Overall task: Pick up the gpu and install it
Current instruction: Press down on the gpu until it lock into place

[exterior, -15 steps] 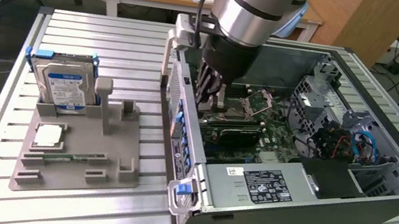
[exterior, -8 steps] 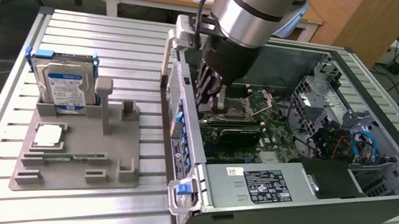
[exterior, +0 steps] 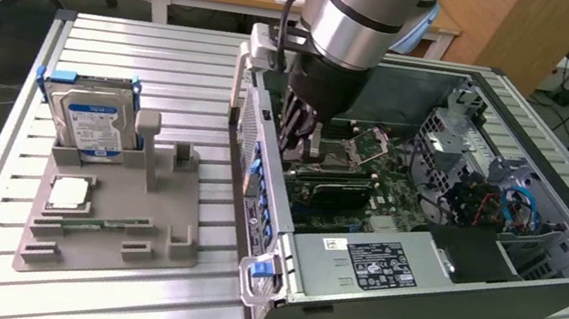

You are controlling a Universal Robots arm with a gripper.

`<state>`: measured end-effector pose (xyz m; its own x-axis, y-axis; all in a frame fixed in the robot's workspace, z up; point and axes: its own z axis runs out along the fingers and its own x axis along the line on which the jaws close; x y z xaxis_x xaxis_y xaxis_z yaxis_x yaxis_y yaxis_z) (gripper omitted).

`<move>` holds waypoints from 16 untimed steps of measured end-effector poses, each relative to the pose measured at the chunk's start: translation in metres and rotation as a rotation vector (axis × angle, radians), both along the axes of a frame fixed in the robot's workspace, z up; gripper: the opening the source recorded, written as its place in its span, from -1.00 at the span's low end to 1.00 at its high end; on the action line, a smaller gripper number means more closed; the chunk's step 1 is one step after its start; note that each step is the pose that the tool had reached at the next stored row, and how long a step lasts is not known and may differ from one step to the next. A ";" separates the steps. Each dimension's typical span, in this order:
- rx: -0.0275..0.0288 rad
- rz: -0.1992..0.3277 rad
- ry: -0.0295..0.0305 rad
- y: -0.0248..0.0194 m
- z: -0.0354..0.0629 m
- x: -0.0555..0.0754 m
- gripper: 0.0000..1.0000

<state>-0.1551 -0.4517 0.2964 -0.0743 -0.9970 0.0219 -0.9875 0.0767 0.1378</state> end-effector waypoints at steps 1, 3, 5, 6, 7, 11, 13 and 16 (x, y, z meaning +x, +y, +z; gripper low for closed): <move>0.0001 0.000 -0.0001 0.0000 -0.0001 0.000 -0.79; 0.0001 0.000 -0.0001 0.0000 -0.0002 0.000 -0.79; 0.0002 0.000 0.0002 0.0000 -0.0002 0.000 -0.79; 0.0004 0.000 0.0013 0.0000 -0.0002 0.000 -0.79; 0.0008 0.000 0.0030 0.0000 0.0001 0.000 -0.79; 0.0004 0.000 0.0171 0.0001 0.0043 0.002 -0.79; 0.0004 0.000 0.0207 0.0000 0.0046 0.004 -0.79; 0.0004 0.000 0.0206 0.0000 0.0038 0.008 -0.79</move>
<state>-0.1467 -0.4517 0.3001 -0.0741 -0.9970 0.0229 -0.9844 0.0768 0.1581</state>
